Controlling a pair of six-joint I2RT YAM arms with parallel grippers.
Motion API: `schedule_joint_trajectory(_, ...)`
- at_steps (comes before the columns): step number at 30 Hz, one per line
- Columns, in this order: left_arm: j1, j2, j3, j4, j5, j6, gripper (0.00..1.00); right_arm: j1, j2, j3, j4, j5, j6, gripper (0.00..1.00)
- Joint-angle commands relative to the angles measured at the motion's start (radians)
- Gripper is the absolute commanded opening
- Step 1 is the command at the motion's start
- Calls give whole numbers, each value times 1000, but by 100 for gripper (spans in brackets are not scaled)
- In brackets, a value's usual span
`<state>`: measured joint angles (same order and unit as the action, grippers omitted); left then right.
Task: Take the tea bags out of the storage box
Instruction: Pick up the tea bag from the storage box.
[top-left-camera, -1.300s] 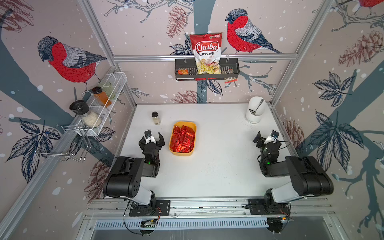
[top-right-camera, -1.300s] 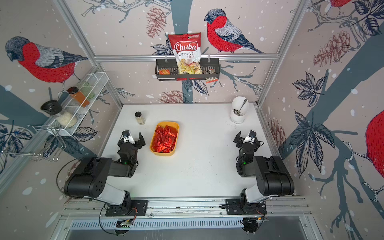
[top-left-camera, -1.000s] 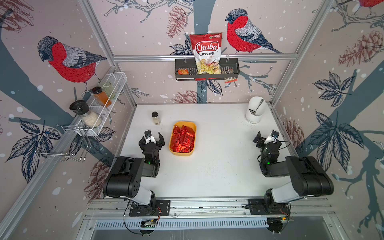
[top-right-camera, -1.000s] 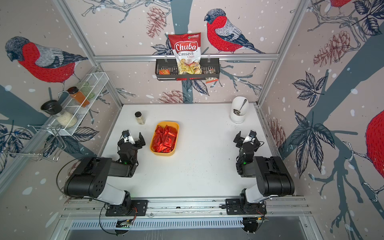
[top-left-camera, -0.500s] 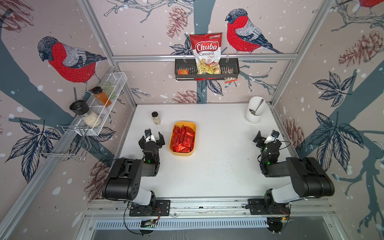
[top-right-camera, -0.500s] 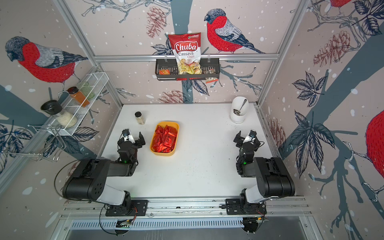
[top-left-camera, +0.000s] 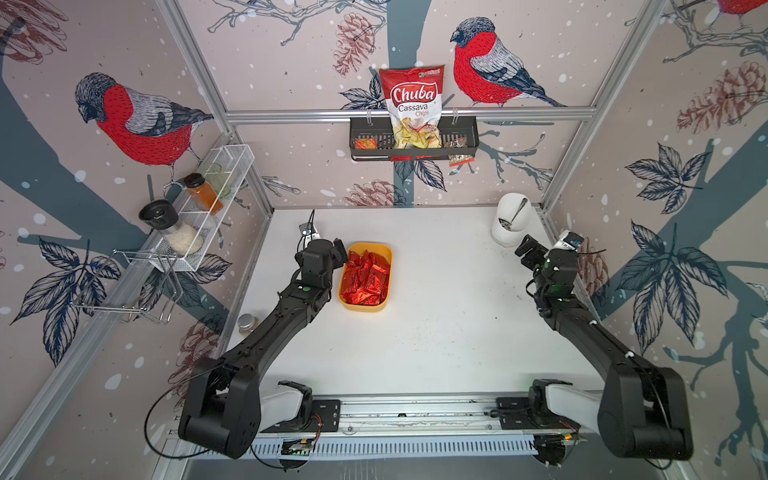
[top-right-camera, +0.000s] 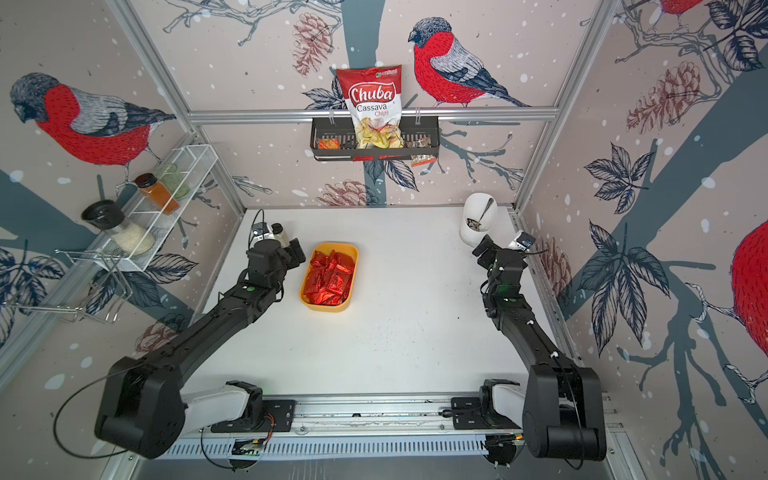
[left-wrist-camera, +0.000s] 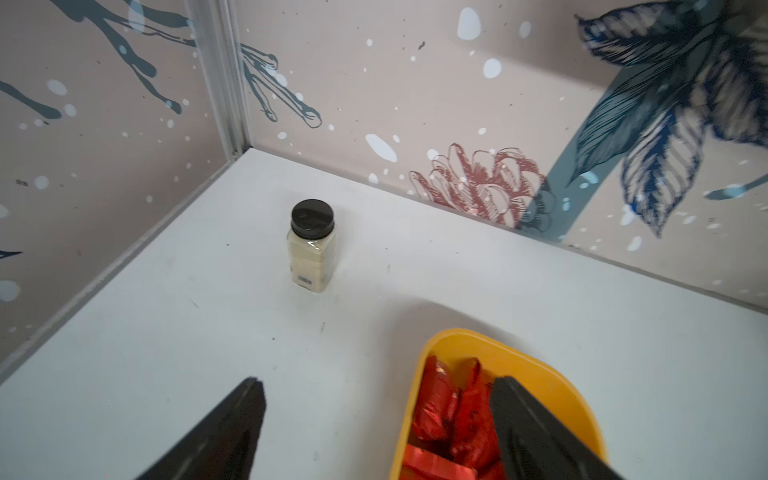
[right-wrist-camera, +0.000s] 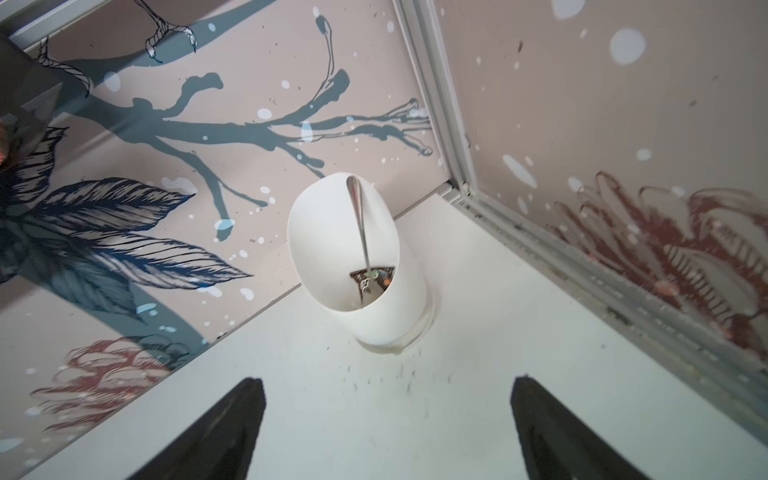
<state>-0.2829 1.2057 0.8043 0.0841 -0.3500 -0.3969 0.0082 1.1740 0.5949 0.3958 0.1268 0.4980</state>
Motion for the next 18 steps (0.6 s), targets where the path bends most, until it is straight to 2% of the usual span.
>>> schedule_joint_trajectory(1,-5,-43,68,-262,250,-62,77,20,-21,18,-140,-314,82,83)
schedule_joint_trajectory(6,-5,3,147,-414,546,-41,61,191,-35,57,-195,-333,66,78)
schedule_joint_trajectory(10,-8,89,164,-440,697,-49,55,340,-21,111,-229,-304,54,73)
schedule_joint_trajectory(14,-33,178,188,-457,702,-23,52,476,16,170,-263,-253,34,72)
schedule_joint_trajectory(18,-46,278,265,-489,703,28,50,559,74,210,-280,-241,30,70)
